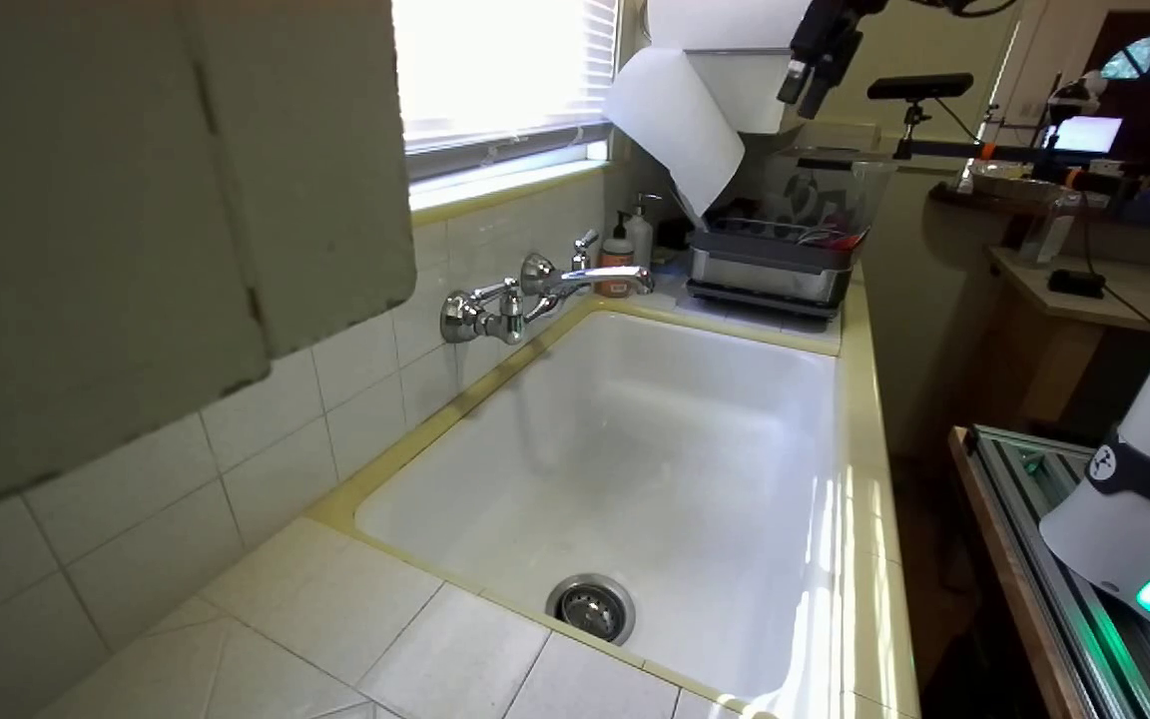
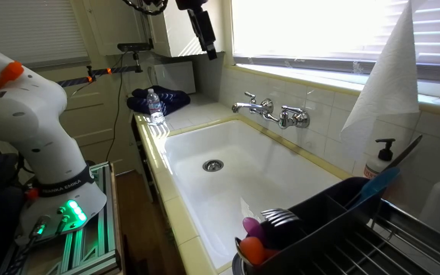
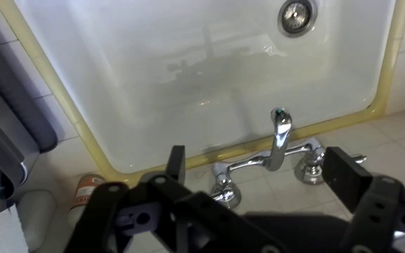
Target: Open the tap and rotate the water faucet to the right
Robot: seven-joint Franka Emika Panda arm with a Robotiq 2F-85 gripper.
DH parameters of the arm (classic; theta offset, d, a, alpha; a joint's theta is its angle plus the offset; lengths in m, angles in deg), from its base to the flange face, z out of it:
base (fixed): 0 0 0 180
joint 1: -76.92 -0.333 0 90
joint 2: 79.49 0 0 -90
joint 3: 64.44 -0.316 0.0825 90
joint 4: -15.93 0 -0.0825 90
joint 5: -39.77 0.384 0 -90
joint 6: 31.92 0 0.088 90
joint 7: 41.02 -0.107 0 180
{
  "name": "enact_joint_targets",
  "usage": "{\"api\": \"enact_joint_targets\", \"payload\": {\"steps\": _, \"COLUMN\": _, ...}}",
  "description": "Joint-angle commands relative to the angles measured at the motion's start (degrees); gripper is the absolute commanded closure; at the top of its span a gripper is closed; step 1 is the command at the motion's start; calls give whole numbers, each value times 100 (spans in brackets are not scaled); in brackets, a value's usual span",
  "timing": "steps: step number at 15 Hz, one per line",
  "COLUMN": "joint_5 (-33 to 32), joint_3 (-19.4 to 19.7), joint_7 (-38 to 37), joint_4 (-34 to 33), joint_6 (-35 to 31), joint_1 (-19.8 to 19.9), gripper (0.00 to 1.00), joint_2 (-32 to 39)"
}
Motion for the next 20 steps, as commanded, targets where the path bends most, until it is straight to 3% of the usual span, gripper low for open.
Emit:
{"api": "enact_joint_targets", "payload": {"steps": 1, "joint_5": -37, "joint_3": 38, "joint_7": -41, "joint_4": -351, "joint_6": -845, "joint_1": 167, "gripper": 0, "joint_2": 889}}
{"api": "enact_joint_targets", "payload": {"steps": 3, "joint_5": -106, "joint_3": -11, "joint_7": -177, "joint_4": -467, "joint_6": -1118, "joint_1": 250, "gripper": 0, "joint_2": 1242}}
{"api": "enact_joint_targets", "payload": {"steps": 4, "joint_5": 5, "joint_3": 8, "joint_7": 7, "joint_4": -251, "joint_6": -932, "joint_1": 200, "gripper": 0, "joint_2": 851}}
{"api": "enact_joint_targets", "payload": {"steps": 10, "joint_5": -7, "joint_3": -7, "joint_7": -54, "joint_4": -465, "joint_6": -1105, "joint_1": 243, "gripper": 0, "joint_2": 1266}}
{"api": "enact_joint_targets", "payload": {"steps": 13, "joint_5": -210, "joint_3": -93, "joint_7": -692, "joint_4": -612, "joint_6": -1466, "joint_1": 449, "gripper": 0, "joint_2": 1546}}
{"api": "enact_joint_targets", "payload": {"steps": 20, "joint_5": 3, "joint_3": 67, "joint_7": -617, "joint_4": -1598, "joint_6": -1492, "joint_1": 437, "gripper": 0, "joint_2": 2942}}
